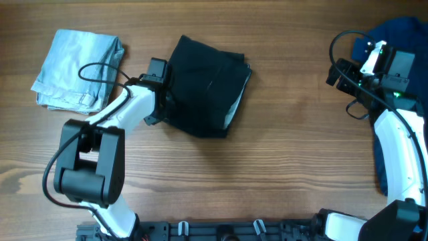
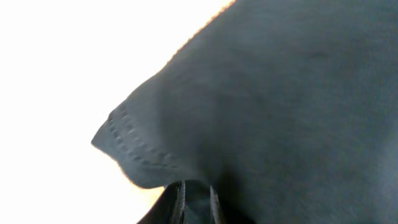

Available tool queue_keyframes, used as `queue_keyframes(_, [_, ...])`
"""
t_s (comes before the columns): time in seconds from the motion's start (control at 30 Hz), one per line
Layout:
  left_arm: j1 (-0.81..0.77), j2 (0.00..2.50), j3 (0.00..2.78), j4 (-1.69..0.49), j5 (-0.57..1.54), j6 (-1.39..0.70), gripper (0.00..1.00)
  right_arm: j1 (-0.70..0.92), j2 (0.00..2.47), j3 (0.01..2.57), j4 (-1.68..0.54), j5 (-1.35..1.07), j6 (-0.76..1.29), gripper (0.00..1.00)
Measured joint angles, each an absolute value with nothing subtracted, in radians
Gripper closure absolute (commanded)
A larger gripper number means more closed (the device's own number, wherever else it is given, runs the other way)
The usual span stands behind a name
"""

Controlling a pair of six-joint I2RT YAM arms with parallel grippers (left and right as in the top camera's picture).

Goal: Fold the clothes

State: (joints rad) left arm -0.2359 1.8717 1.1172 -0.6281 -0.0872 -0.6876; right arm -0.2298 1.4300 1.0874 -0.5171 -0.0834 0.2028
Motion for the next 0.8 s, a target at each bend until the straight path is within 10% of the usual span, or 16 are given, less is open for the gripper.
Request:
queue_keyframes(0.43, [-0.096, 1.937, 1.113, -0.138, -0.208, -0.595, 0.80, -0.230, 1.430, 1.087, -0.517, -0.081, 0.203, 0.00])
queue_keyframes(0.63, [-0.071, 1.916, 1.164, -0.231, -0.205, -0.537, 0.70, -0.230, 1.430, 1.087, -0.517, -0.081, 0.202, 0.00])
queue_keyframes(0.8, [-0.095, 1.763, 1.190, -0.315, -0.073, -0.588, 0.93, -0.230, 1.430, 1.087, -0.517, -0.081, 0.203, 0.00])
